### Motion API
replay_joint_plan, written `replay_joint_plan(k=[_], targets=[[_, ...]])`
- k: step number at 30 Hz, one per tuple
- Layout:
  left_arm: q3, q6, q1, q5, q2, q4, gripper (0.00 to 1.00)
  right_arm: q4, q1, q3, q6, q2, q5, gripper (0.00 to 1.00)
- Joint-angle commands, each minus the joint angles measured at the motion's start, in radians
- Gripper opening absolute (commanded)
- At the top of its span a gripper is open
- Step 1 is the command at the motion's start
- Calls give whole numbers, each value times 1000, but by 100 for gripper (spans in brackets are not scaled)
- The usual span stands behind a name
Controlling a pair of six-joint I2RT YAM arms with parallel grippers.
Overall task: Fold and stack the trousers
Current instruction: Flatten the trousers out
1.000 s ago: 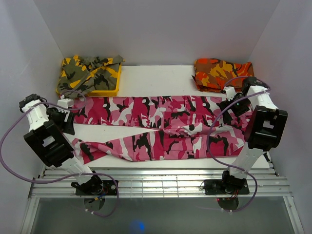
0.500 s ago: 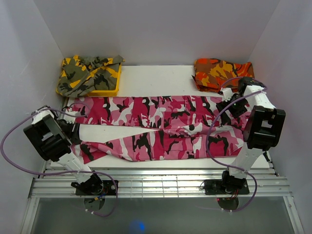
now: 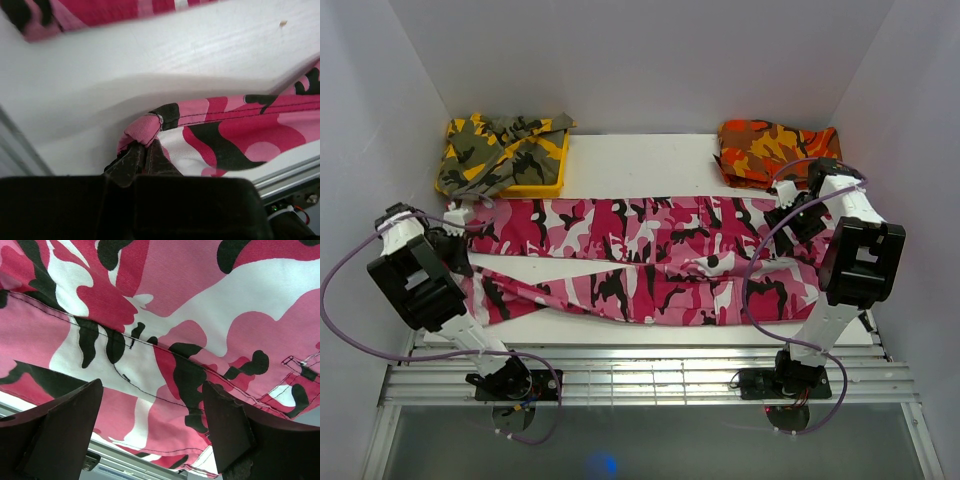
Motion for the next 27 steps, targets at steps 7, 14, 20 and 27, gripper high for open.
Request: replay_joint_plan(k=[7,14,20,27], targets=[[138,187,9,285,-410,108,0,33,3,-92,-27,-49,48,82],[-239,588,26,304,-875,103,0,47,-14,-128,-45,-56,59,80],[-554,527,35,-70,-829,176,22,47,-19,-143,-64,-64,61,82],[-398,418,313,-18,-501,215,47,23,-60,-180,-122,-107,79,81]])
